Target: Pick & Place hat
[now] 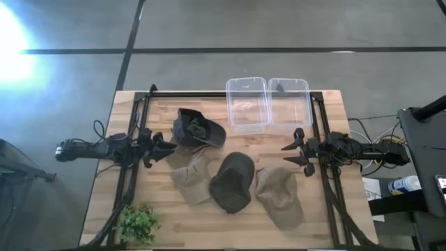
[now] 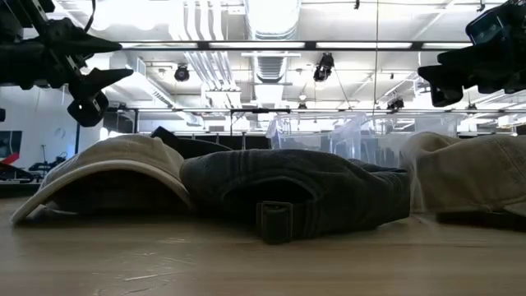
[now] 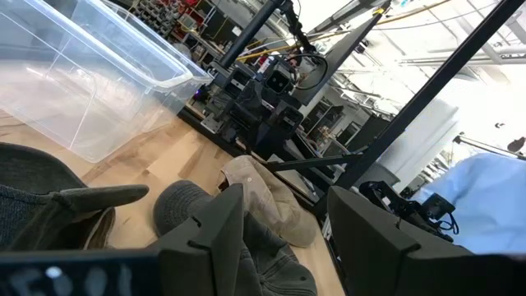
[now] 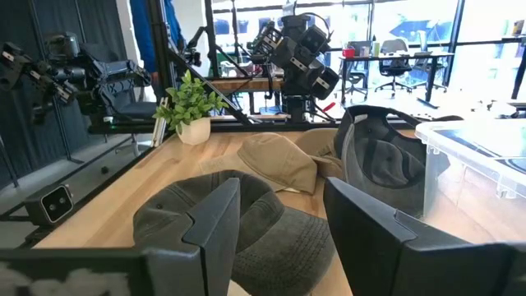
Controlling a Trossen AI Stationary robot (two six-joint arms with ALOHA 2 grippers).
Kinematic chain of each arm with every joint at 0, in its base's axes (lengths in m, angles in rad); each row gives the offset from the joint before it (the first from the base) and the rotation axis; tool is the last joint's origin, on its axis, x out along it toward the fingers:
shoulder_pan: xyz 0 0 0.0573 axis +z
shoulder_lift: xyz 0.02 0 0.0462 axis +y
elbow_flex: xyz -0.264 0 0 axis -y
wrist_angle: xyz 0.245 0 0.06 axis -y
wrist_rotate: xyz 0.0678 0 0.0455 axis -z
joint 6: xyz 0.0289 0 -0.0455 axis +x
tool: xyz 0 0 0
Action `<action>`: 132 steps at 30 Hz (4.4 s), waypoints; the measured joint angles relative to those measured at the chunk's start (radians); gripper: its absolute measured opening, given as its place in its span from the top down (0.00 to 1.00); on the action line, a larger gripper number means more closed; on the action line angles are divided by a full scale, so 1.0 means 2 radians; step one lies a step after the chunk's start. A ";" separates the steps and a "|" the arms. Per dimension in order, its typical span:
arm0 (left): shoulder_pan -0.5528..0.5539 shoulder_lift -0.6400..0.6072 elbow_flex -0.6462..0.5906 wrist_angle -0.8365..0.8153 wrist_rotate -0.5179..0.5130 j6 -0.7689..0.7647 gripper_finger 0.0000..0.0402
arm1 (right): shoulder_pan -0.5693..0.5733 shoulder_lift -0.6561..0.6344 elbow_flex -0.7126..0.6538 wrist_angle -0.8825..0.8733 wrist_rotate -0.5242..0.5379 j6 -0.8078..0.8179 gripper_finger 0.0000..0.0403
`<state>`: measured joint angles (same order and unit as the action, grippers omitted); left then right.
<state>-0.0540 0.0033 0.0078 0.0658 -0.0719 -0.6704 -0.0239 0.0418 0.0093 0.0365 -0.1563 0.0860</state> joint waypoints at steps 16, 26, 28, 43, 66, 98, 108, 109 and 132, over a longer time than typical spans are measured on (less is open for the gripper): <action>0.000 0.000 0.000 0.000 0.000 0.000 0.57 | 0.000 0.000 0.000 0.000 0.002 0.258 0.57; 0.000 0.000 0.000 0.000 0.000 0.000 0.57 | 0.001 0.000 0.000 0.038 0.032 0.550 0.57; 0.000 0.000 0.000 0.000 0.000 0.000 0.57 | 0.001 0.000 0.000 0.090 0.039 0.551 0.57; 0.000 0.000 0.000 0.000 0.000 0.000 0.57 | 0.045 0.141 0.000 0.113 0.054 0.724 0.57; 0.000 0.000 0.000 0.000 0.000 0.000 0.57 | 0.324 0.456 0.270 -0.184 0.053 0.920 0.57; 0.000 0.000 0.000 0.000 0.000 0.000 0.57 | 0.572 0.779 0.544 -0.412 0.138 1.094 0.57; 0.000 0.000 0.000 -0.001 0.000 0.000 0.57 | 0.565 0.816 0.538 -0.382 0.167 1.129 0.57; 0.000 0.000 0.000 -0.001 0.000 0.000 0.57 | 0.560 0.819 0.538 -0.382 0.170 1.126 0.57; 0.000 0.000 0.000 -0.002 0.000 0.000 0.57 | 0.479 0.758 0.524 -0.466 0.359 1.049 0.57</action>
<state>-0.0536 0.0033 0.0078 0.0628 -0.0719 -0.6704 0.9342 1.5582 1.0580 -0.8956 0.5623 2.1840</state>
